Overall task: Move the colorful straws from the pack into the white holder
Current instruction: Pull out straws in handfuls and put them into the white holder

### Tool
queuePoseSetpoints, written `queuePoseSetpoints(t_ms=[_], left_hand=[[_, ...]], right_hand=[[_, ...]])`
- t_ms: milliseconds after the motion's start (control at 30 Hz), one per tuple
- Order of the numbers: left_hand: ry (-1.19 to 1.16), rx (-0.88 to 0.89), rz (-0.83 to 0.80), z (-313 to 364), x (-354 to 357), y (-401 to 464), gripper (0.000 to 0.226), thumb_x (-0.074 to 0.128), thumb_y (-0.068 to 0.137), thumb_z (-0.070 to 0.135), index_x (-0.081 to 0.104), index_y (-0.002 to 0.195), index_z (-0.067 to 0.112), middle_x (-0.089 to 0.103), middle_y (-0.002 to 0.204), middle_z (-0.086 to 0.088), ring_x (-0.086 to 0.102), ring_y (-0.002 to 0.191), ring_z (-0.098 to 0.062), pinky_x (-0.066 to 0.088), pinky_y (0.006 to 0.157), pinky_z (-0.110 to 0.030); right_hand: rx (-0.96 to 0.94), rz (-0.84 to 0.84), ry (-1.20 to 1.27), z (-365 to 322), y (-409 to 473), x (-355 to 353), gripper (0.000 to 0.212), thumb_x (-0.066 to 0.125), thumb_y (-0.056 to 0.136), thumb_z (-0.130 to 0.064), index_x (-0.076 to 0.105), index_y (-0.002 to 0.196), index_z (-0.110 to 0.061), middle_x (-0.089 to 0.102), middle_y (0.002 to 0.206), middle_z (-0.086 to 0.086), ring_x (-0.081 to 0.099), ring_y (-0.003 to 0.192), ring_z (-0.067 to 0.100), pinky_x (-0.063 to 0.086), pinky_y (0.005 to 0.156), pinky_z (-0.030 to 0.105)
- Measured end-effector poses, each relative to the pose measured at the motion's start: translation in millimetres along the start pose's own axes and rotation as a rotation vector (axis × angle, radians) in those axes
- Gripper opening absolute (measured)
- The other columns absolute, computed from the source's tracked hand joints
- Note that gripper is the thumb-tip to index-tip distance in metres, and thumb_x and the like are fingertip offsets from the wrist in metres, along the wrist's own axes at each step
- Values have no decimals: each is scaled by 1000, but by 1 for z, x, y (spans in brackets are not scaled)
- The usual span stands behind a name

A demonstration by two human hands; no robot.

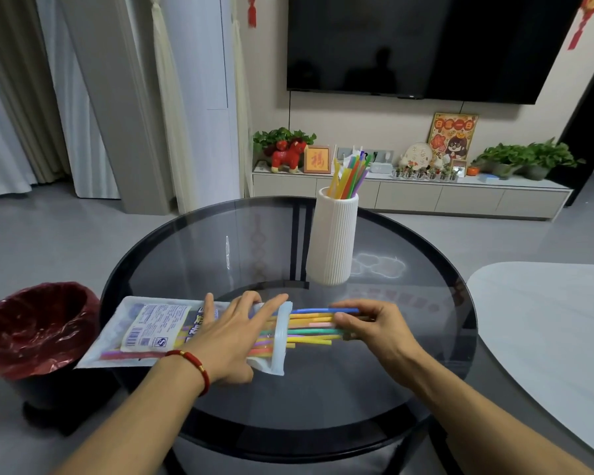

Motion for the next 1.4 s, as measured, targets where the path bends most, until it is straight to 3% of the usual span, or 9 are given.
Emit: queuePoseSetpoints(t_ms=[100, 200, 300, 433, 800, 1000, 1167, 1300, 1400], left_hand=[[6, -1, -55, 0, 4, 2, 121, 67, 67, 20, -20, 144, 53, 0, 156, 6, -7, 151, -21, -8, 112, -74], [-52, 13, -83, 7, 8, 6, 109, 60, 69, 46, -12, 150, 47, -11, 164, 11, -21, 151, -19, -13, 113, -70], [-198, 34, 96, 21, 5, 14, 79, 44, 86, 64, 14, 154, 38, 10, 164, 15, -3, 152, -9, -8, 118, -64], [-226, 80, 272, 36, 2, 26, 57, 38, 98, 57, 34, 149, 32, 38, 152, 13, 25, 144, -6, 8, 123, -50], [-243, 32, 143, 33, 12, 35, 10, 37, 100, 38, 41, 101, 30, 46, 111, 13, 38, 123, -8, 16, 118, -55], [-241, 78, 120, 40, 10, 35, 11, 30, 104, 30, 33, 94, 29, 47, 109, 12, 34, 128, -10, 17, 116, -58], [-321, 145, 141, 53, 12, 31, 7, 33, 101, 30, 37, 96, 33, 49, 112, 12, 32, 131, -8, 12, 118, -57], [-255, 71, 67, 43, 22, 31, 10, 38, 100, 35, 44, 103, 28, 49, 114, 9, 34, 127, -11, 15, 116, -61], [-238, 83, -29, 37, 27, 31, 28, 35, 102, 34, 48, 126, 28, 47, 133, 7, 30, 135, -13, 10, 117, -65]], right_hand=[[71, 11, 125, 3, -1, -12, 17, 78, 90, -11, 82, 107, -8, 84, 99, 12, 79, 85, 19, 60, 67, 22], [91, 20, 134, 3, -2, -17, 15, 78, 91, -9, 83, 105, -7, 83, 98, 13, 78, 81, 17, 60, 65, 22], [62, 26, 87, -2, -1, -21, 14, 78, 91, -12, 84, 104, -10, 83, 98, 12, 76, 81, 18, 58, 65, 23], [19, 3, -8, -7, -3, -23, 12, 77, 93, -15, 86, 101, -15, 80, 81, 9, 67, 66, 10, 54, 59, 20], [-80, 130, 205, -23, -7, -65, 42, 88, 68, -38, 85, 97, -7, 73, 87, 23, 65, 75, 23, 60, 69, 25], [-46, -45, 429, -31, -9, -22, 83, 94, 57, -63, 76, 117, -9, 71, 84, 10, 69, 72, 17, 54, 59, 23], [-125, -33, 12, -34, -14, 26, 35, 70, 99, -35, 79, 94, -2, 74, 77, 18, 66, 66, 23, 55, 61, 33], [-182, 162, -98, -63, -9, 6, 34, 62, 102, -11, 73, 80, 12, 68, 65, 34, 62, 53, 32, 51, 49, 34], [-270, 280, -180, -88, -15, -26, 34, 63, 101, -14, 75, 76, 6, 70, 59, 23, 62, 46, 31, 50, 43, 32]])
Point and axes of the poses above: each hand's wrist, its own y-axis towards the middle knuckle, its own x-axis out of the palm, z = x × y, the point moved 3 cm from there along y, towards the middle knuckle
